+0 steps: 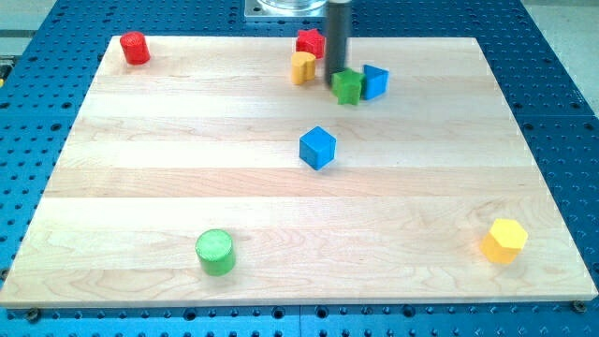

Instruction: Place the green star bottom of the blue triangle

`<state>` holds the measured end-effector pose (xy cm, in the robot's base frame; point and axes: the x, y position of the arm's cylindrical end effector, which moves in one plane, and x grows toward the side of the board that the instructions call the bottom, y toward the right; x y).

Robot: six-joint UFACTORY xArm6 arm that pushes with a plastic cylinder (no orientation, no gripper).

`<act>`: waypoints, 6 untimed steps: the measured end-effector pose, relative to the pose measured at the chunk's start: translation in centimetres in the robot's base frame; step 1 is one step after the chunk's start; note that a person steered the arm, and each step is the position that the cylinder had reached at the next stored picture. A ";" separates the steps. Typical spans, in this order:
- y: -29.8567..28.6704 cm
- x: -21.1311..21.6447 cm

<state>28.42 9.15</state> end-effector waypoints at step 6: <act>4.6 9.3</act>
